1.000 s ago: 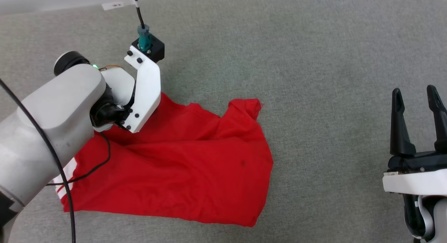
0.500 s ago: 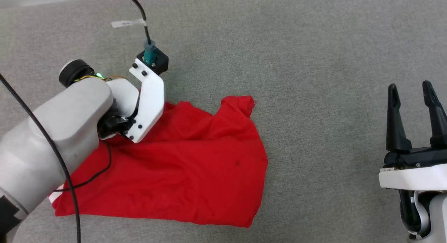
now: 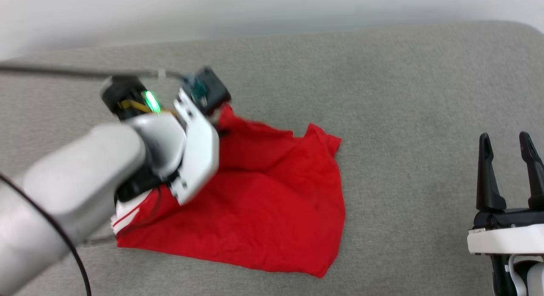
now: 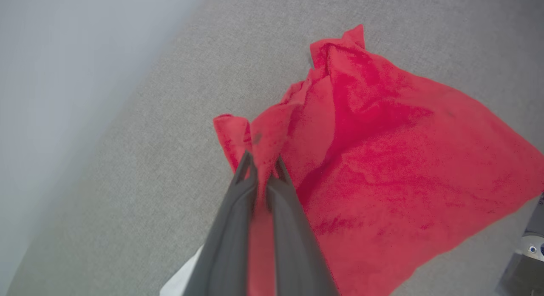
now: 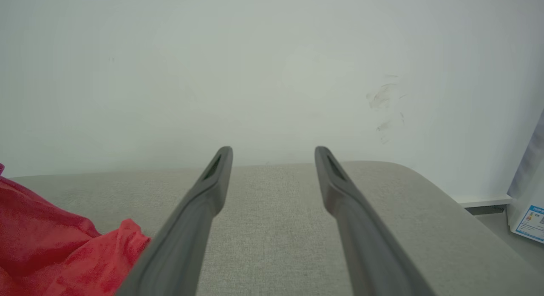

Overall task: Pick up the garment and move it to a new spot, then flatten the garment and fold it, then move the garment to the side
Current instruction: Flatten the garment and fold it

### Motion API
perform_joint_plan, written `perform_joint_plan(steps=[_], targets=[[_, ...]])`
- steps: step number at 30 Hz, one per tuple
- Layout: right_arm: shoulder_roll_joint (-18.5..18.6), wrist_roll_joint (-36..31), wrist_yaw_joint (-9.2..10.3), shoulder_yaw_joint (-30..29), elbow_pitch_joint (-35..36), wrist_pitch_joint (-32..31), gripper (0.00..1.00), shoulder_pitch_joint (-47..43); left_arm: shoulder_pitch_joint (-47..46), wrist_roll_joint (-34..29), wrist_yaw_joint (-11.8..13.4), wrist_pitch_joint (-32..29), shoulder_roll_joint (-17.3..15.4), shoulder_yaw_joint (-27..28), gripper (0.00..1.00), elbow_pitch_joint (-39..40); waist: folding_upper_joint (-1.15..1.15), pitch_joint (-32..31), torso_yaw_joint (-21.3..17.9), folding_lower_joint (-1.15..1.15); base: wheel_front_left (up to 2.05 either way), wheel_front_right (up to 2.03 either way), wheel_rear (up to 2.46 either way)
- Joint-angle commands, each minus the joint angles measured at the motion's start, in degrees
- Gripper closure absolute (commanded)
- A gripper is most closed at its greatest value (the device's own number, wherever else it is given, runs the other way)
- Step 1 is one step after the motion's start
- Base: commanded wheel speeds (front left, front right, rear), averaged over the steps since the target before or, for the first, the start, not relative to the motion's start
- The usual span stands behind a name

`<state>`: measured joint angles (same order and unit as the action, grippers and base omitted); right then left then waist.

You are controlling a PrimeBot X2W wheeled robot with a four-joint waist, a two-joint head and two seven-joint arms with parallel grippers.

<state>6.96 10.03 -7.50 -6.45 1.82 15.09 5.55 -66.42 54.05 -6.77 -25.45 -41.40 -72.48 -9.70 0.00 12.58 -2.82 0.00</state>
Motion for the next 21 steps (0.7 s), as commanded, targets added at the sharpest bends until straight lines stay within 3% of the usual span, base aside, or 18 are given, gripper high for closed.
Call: perform_joint_plan(steps=[1,6,10,16,21], targets=[[-0.5,-0.3,0.02,-0.3,-0.1,0.1,0.00,-1.2,3.7,1.0,0.9,0.4,-0.7,-0.3,1.00,3.8,0.00,-2.9,2.5,0.00,0.00,0.00,0.00],[-1.0,-0.2,0.02,-0.8,-0.2,0.1,0.00,-2.6,13.8,4.3,3.1,-1.5,-3.1,-0.7,1.00,13.9,0.00,-4.5,3.7,0.00,0.00,0.00,0.00],[-1.3,0.1,0.02,-1.0,-0.3,0.1,0.00,-3.3,22.0,2.8,4.2,-4.2,-4.2,-0.8,1.00,16.2,0.00,-4.6,4.0,0.00,0.00,0.00,0.00],[-1.5,0.3,0.02,-1.4,-1.1,0.1,0.00,-3.1,34.1,-0.5,2.7,-8.4,-1.0,-0.8,1.00,11.9,0.00,-3.6,3.3,0.00,0.00,0.00,0.00],[-1.3,0.2,0.02,-1.8,-1.5,0.1,0.00,-3.1,37.9,-1.7,1.5,-8.3,1.9,-0.9,1.00,6.6,0.00,-3.1,2.8,0.00,0.00,0.00,0.00]])
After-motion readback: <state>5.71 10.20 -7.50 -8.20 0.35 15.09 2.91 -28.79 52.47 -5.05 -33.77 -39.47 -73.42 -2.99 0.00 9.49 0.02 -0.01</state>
